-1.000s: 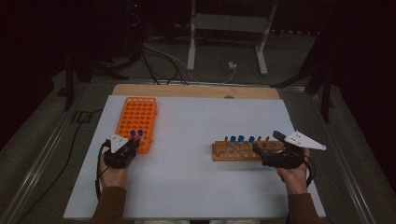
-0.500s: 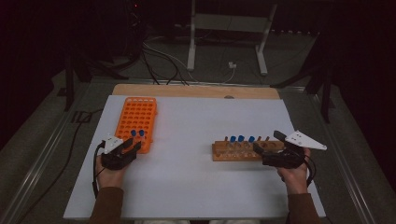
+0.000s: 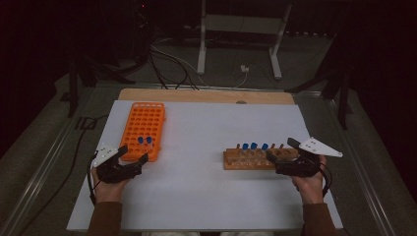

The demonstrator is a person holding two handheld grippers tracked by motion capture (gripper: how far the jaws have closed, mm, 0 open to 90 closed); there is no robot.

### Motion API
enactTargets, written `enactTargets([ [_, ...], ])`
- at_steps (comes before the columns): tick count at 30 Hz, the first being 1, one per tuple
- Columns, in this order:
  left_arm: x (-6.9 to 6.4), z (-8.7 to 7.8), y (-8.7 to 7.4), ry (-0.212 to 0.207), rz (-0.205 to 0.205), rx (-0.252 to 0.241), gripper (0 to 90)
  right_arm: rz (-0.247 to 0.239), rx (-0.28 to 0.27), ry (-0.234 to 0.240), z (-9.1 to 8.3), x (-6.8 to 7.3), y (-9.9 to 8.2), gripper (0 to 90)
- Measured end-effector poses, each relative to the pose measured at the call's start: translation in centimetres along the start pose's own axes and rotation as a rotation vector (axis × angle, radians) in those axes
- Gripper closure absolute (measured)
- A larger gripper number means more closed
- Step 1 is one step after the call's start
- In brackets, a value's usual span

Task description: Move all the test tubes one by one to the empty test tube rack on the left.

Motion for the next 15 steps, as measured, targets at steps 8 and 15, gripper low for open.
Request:
enactTargets([
  [8,-0.1,-0.4,-0.1,0.011,0.031,0.019,0.5,0.008,0.026,0.004,0.6,0.0,-0.9,4.8],
  [15,-0.2,-0.3,-0.1,0.016,0.039,0.013,0.5,0.002,0.053,0.008,1.2,0.1,-1.6,9.2],
])
Point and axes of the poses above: each handheld gripper's, and its own axes: z roughly forward along the jaws, y roughly out of its top, x roughly to its left, the point moved 7 cm from there along z, roughly forward along the jaws, and after that the axes turned 13 degrees about -x, right-handed, at the moved point
